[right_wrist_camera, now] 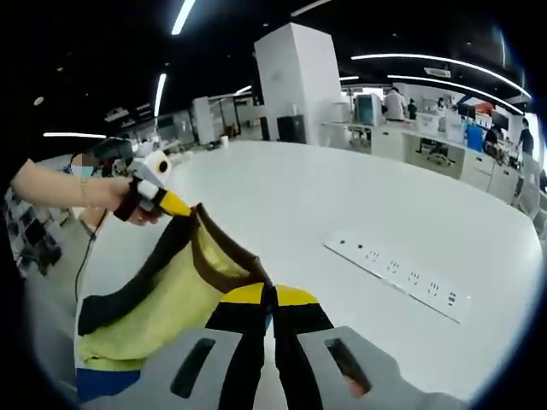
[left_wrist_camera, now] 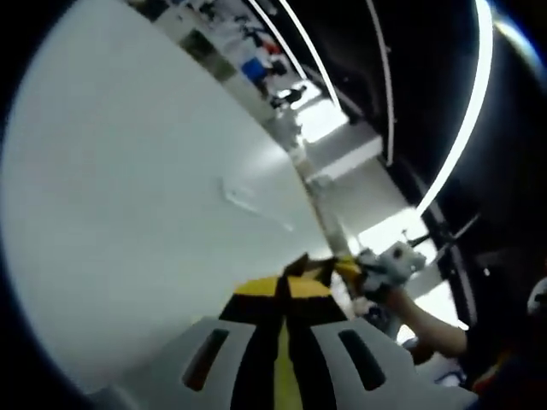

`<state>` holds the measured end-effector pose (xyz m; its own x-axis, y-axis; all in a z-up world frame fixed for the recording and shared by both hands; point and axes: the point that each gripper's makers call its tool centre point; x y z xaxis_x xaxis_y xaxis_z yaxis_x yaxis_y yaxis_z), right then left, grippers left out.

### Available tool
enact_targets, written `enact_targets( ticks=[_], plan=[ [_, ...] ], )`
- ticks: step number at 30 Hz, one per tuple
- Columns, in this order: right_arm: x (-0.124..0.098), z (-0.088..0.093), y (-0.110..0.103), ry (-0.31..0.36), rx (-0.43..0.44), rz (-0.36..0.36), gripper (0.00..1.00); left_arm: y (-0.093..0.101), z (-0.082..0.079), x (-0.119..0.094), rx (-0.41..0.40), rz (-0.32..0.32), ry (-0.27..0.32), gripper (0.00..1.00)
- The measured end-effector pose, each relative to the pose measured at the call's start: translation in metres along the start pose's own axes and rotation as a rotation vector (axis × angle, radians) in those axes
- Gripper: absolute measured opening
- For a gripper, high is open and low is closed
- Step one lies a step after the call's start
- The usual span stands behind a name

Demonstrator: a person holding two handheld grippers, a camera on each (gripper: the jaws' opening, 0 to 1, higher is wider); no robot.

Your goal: Fold the garment on the visible template until the final outline fits inside the template.

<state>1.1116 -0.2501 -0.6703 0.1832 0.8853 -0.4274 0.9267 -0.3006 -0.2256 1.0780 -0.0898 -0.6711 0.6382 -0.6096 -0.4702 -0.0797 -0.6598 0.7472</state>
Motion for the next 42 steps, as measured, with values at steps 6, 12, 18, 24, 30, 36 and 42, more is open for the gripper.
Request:
enact_targets(
  ticks=[6, 12, 18, 24, 30, 36, 42],
  plan=[
    [0.009, 0.015, 0.016, -0.018, 0.043, 0.025, 0.02, -0.012, 0.000, 0.017, -0.037, -0.028, -0.009, 0.00],
    [0.019, 0.030, 0.031, -0.036, 0.086, 0.053, 0.02, -0.025, 0.000, 0.034, -0.085, -0.077, -0.014, 0.00],
    [0.025, 0.038, 0.045, -0.051, 0.110, 0.078, 0.03, -0.033, -0.003, 0.046, -0.126, -0.107, -0.004, 0.00],
    [0.034, 0.047, 0.055, -0.083, 0.124, 0.095, 0.03, -0.043, -0.001, 0.056, -0.162, -0.155, -0.009, 0.00],
    [0.041, 0.057, 0.061, -0.110, 0.131, 0.108, 0.03, -0.052, 0.002, 0.064, -0.200, -0.199, -0.013, 0.00],
    [0.046, 0.063, 0.068, -0.126, 0.130, 0.125, 0.03, -0.064, 0.000, 0.074, -0.207, -0.223, -0.019, 0.00],
    [0.048, 0.067, 0.073, -0.132, 0.130, 0.136, 0.03, -0.067, -0.001, 0.078, -0.206, -0.229, -0.022, 0.00]
  ],
)
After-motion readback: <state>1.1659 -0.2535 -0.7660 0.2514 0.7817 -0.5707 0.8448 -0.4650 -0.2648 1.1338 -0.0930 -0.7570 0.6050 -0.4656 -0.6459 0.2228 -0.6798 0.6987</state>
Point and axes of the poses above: the point that each gripper's makers call its tool centre point, and the gripper's own axes: x roughly forward along the fingers, y roughly to its right, z roughly out of its underside, and after that the axes turned 14 degrees about -z, right-handed
